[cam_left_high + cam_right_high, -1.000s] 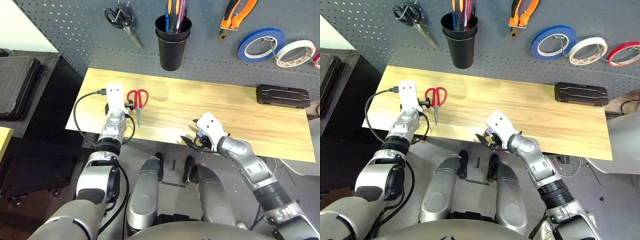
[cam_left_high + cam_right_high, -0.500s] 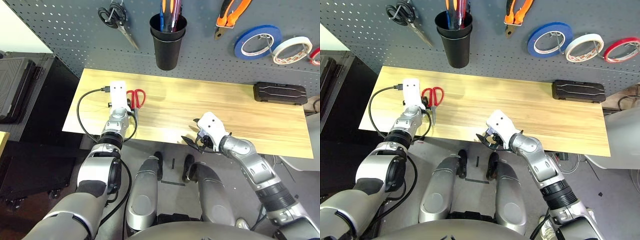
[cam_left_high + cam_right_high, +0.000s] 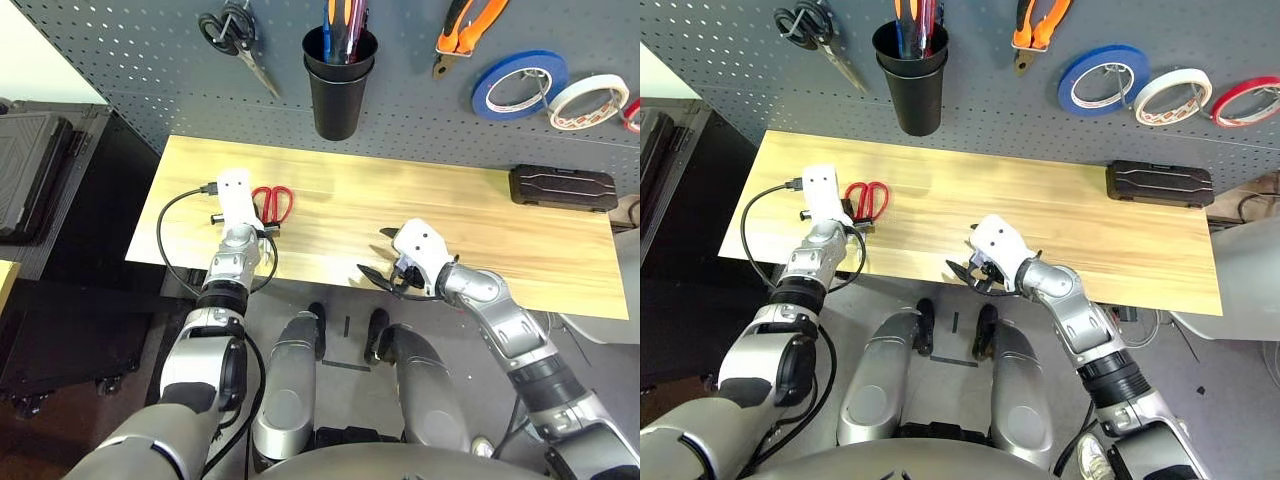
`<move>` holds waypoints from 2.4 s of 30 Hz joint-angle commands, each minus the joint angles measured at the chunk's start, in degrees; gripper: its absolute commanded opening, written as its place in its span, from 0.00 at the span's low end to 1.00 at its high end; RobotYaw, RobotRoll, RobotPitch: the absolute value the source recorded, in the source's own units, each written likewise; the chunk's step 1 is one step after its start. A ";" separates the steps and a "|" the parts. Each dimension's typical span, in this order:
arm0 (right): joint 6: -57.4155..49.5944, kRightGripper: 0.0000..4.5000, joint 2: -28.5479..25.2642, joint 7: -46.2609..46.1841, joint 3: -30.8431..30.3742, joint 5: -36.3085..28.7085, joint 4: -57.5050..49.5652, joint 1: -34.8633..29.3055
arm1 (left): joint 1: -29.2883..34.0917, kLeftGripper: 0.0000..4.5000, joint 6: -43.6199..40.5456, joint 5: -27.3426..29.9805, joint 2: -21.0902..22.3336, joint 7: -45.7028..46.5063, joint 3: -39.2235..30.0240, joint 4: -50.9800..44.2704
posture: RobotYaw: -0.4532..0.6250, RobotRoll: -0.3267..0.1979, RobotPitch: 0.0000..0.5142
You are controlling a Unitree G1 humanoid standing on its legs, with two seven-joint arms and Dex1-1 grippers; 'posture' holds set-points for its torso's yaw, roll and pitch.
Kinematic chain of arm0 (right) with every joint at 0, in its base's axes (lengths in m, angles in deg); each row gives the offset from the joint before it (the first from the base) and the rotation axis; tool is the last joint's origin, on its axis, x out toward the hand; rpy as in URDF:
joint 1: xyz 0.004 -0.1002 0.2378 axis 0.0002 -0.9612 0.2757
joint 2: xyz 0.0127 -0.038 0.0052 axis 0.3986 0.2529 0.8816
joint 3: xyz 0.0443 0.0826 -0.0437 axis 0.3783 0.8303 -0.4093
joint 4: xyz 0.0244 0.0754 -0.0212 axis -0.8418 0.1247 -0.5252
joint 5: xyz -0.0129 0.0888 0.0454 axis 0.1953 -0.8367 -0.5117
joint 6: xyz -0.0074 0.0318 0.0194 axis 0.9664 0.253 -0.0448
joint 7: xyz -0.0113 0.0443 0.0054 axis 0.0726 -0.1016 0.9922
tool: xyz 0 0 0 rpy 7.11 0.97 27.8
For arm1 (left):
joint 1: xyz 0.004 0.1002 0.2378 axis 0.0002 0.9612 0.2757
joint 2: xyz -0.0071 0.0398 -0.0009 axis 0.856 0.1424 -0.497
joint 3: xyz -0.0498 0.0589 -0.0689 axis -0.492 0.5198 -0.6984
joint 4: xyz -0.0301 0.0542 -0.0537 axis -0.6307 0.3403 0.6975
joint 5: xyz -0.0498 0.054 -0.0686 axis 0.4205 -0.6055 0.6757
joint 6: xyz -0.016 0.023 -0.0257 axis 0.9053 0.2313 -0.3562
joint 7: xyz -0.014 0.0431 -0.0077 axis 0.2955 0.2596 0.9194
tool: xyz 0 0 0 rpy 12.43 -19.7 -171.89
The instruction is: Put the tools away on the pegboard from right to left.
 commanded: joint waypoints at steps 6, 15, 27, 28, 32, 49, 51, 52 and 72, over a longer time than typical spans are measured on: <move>6.45 1.00 0.14 4.37 4.76 -6.78 2.41 0.95 | 7.54 0.00 -6.78 4.08 -2.05 0.97 -2.71 -21.45 | 0.72 0.62 0.56; 9.45 1.00 -0.50 9.61 10.77 -16.31 -2.12 1.72 | 9.87 0.00 -8.22 6.87 -2.32 1.48 -6.03 -33.70 | 0.75 0.62 0.46; 9.87 1.00 -1.97 14.02 14.95 -24.45 -9.06 0.96 | 6.15 0.00 -9.31 11.07 -0.24 1.43 -9.71 -40.81 | 0.76 0.62 0.39; 9.80 1.00 -2.01 14.08 15.19 -24.92 -9.67 0.90 | 5.75 0.00 -9.49 11.27 -0.16 1.46 -9.76 -41.32 | 0.76 0.62 0.39; 9.38 1.00 -1.71 13.30 15.69 -25.53 -11.16 0.65 | 3.67 0.00 -9.90 12.10 0.38 1.38 -10.14 -41.97 | 0.75 0.62 0.37; 10.12 1.00 -1.08 11.08 16.13 -26.49 -14.60 -2.24 | -2.05 0.00 -11.63 15.06 2.54 0.73 -9.60 -41.35 | 0.71 0.62 0.37; 10.26 1.00 -1.16 11.01 16.33 -26.67 -14.80 -2.44 | -2.70 0.00 -11.80 15.39 2.56 0.64 -9.48 -41.15 | 0.71 0.62 0.37; 10.47 1.00 -1.15 11.00 16.44 -26.76 -14.86 -2.51 | -2.98 0.00 -11.78 15.46 2.61 0.56 -9.36 -41.05 | 0.71 0.62 0.37; 12.52 1.00 0.44 7.90 17.75 -26.86 -15.77 -2.26 | -8.70 0.00 -11.72 16.06 1.11 -1.32 -5.96 -36.59 | 0.67 0.62 0.36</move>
